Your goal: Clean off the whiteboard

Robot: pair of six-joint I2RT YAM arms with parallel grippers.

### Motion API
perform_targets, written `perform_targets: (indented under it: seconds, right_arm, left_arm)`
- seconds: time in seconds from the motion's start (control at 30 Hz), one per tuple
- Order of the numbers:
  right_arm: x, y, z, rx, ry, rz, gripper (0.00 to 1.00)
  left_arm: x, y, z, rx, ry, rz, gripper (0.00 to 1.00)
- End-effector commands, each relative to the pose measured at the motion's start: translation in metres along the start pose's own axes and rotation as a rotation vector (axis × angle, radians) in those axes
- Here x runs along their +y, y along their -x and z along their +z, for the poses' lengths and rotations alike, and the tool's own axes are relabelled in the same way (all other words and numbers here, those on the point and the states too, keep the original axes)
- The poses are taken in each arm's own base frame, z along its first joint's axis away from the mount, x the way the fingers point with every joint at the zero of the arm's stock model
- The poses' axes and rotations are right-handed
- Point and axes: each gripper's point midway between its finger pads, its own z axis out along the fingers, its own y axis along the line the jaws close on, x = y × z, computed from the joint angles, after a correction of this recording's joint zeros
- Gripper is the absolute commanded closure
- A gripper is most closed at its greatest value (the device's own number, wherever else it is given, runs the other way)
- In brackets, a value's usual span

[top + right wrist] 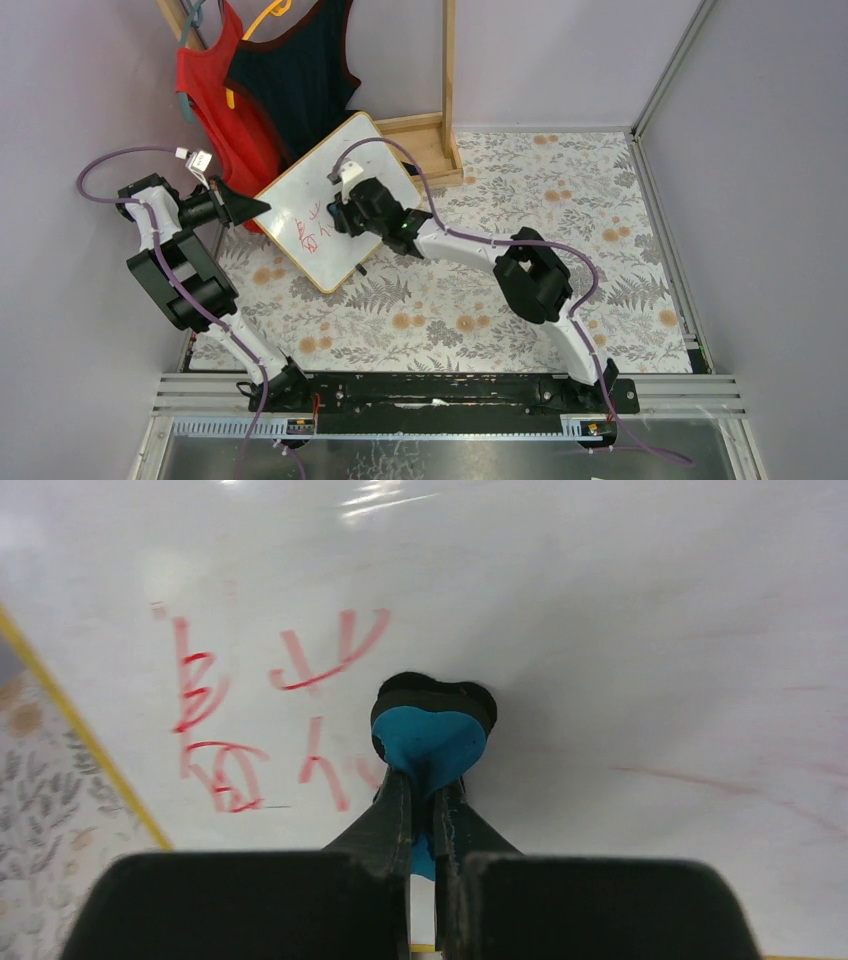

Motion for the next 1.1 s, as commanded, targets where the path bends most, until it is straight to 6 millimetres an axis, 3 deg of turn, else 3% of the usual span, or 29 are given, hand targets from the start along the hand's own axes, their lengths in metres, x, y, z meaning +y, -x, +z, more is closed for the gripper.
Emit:
perform_targets:
  seconds: [0.0, 0.17, 0.33, 0.53, 0.8, 0.9, 1.07]
  right_arm:
    - [0.085, -0.03, 0.006, 0.043, 0.189, 0.02, 1.0]
    - [0.118, -0.036, 0.004, 0.05, 0.254, 0.021, 1.0]
    - [0.104, -0.042, 0.008, 0.062, 0.204, 0.012, 1.0]
    - [0.056, -0.038, 0.006, 0.06, 0.123, 0.045, 1.0]
    - [-0.04, -0.027, 0.0, 0.05, -0.029, 0.066, 1.0]
    - [-0.065, -0.023, -0.005, 0.045, -0.076, 0.056, 1.0]
    - [-0.089, -0.015, -0.012, 0.034, -0.129, 0.041, 1.0]
  left_arm:
    - [0.002, -0.016, 0.002, 0.081, 0.022, 0.058, 1.0]
    - [0.002, -0.016, 0.002, 0.085, 0.024, 0.06, 1.0]
    - [0.001, -0.017, 0.001, 0.086, 0.025, 0.059, 1.0]
    - [0.001, -0.018, 0.002, 0.085, 0.024, 0.057, 1.0]
    - [0.001, -0.015, 0.001, 0.088, 0.027, 0.062, 1.0]
    - [0.001, -0.016, 0.001, 0.088, 0.028, 0.06, 1.0]
    - [0.002, -0.017, 0.001, 0.092, 0.029, 0.058, 1.0]
